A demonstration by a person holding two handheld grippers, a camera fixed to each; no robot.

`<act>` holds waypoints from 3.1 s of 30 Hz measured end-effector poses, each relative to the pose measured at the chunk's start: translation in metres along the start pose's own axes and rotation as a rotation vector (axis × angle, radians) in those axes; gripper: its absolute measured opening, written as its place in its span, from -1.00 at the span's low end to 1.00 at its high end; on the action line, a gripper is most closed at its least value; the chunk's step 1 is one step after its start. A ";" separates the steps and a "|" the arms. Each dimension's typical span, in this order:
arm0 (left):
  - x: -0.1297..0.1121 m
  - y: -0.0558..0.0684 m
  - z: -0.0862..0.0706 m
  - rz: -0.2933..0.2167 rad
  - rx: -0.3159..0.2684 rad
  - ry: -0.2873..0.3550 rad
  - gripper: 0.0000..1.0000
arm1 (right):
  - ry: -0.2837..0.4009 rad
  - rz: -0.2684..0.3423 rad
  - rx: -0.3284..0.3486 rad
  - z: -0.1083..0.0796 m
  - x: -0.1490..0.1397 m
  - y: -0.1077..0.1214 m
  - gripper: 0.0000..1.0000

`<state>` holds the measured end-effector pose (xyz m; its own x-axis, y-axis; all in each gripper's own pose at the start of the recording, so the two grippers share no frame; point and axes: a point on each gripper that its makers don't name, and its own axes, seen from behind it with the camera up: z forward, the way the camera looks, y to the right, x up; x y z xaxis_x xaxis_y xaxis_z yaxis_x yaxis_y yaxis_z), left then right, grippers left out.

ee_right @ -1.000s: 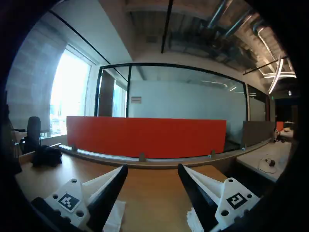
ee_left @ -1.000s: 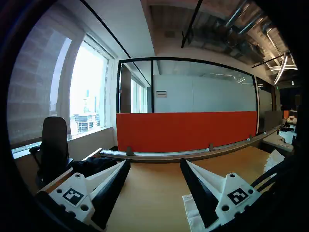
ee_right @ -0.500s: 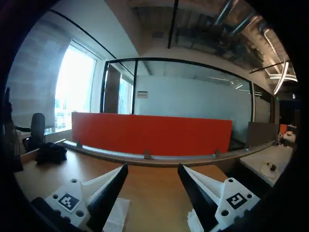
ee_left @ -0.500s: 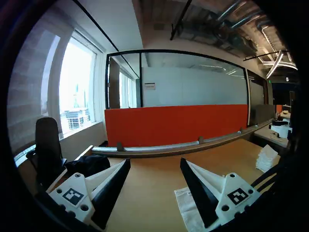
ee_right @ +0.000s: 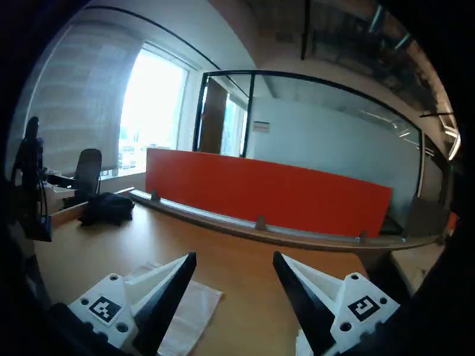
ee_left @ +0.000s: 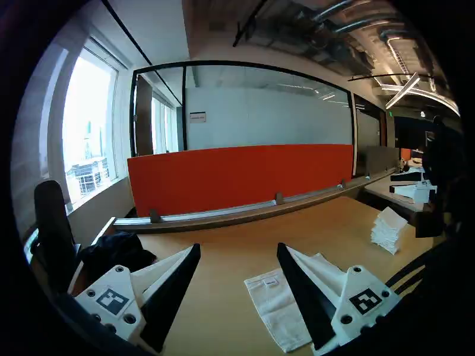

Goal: Fold towel

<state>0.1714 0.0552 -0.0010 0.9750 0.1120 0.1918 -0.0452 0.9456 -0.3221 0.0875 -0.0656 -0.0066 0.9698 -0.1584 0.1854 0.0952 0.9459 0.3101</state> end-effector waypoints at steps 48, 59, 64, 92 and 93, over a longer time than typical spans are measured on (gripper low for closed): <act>-0.170 0.079 0.023 0.117 -0.303 -0.326 0.91 | -0.329 -0.120 0.302 0.014 -0.152 -0.081 1.00; -0.216 0.088 0.020 0.132 -0.320 -0.405 0.92 | -0.409 -0.124 0.320 0.014 -0.204 -0.096 1.00; -0.235 0.093 0.019 0.149 -0.334 -0.438 0.91 | -0.447 -0.118 0.337 0.010 -0.225 -0.102 1.00; -0.306 0.111 0.008 0.202 -0.387 -0.591 0.91 | -0.587 -0.148 0.404 -0.016 -0.301 -0.111 1.00; -0.307 0.111 0.007 0.203 -0.387 -0.595 0.91 | -0.588 -0.150 0.406 -0.016 -0.302 -0.112 1.00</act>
<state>-0.1346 0.1285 -0.0890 0.6677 0.5244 0.5284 -0.0253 0.7254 -0.6879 -0.2125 -0.1187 -0.1122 0.6610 -0.5117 0.5489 0.0159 0.7408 0.6715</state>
